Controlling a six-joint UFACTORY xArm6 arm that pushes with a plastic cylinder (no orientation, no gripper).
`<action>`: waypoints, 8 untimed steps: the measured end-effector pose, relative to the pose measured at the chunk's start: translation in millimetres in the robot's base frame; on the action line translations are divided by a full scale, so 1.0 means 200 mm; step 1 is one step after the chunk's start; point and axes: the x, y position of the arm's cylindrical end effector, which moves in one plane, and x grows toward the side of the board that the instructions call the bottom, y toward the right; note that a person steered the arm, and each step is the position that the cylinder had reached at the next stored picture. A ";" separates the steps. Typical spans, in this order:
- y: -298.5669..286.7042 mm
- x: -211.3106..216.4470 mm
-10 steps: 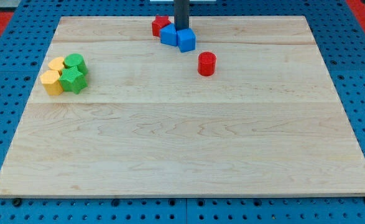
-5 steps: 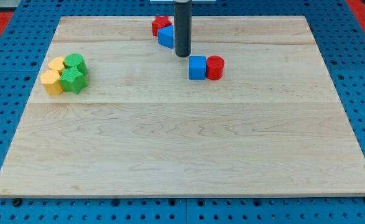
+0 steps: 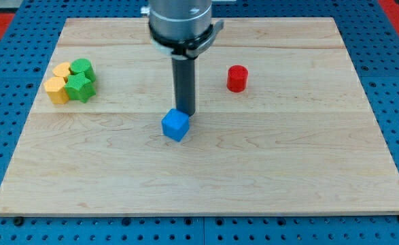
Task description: Push the blue cube towards the bottom left corner
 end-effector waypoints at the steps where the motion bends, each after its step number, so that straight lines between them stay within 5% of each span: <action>1: -0.09 0.15; 3: 0.00 0.30; 5: -0.23 0.49; 8: -0.39 0.31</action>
